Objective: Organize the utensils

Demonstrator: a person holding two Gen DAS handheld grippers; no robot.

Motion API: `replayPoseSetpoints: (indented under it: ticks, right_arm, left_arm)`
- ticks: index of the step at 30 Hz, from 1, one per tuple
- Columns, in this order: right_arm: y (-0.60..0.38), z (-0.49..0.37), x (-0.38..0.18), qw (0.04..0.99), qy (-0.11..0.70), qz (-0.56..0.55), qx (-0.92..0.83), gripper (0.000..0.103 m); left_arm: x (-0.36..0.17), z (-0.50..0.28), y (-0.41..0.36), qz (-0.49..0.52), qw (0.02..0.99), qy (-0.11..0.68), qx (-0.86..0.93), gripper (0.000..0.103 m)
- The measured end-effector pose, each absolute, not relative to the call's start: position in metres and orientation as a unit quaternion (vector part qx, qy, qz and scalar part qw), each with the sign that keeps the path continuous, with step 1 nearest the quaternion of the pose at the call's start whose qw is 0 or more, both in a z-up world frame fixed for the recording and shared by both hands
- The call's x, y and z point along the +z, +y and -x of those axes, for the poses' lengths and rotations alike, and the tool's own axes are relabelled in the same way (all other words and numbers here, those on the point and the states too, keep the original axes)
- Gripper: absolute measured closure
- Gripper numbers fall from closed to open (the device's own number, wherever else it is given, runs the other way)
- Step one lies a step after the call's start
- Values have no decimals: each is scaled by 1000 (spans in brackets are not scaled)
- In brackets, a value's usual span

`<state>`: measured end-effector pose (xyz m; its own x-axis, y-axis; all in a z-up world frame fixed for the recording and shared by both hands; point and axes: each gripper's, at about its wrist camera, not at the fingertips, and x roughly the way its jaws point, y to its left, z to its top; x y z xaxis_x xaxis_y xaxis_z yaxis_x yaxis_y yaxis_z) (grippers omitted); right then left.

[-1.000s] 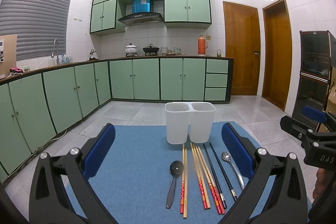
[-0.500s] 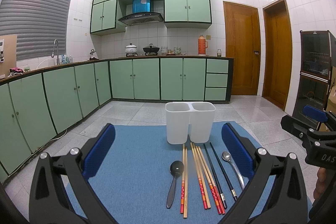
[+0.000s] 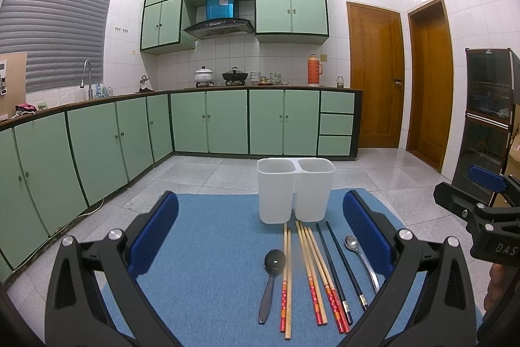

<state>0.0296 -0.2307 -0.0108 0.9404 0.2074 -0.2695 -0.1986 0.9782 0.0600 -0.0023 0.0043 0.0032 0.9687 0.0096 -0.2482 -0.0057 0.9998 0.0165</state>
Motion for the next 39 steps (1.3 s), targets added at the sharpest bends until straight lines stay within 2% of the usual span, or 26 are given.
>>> replayPoseSetpoints:
  ticks: [29,39]
  right_arm:
    - [-232,-34,-13,984,147,-16,102,6]
    - [-234,-67,-30,974,202,-16,96,6]
  left_arm:
    - [-2,-2,10,-6,991,132,6,5]
    - [-18,-30,15,-12,983,183,3,5]
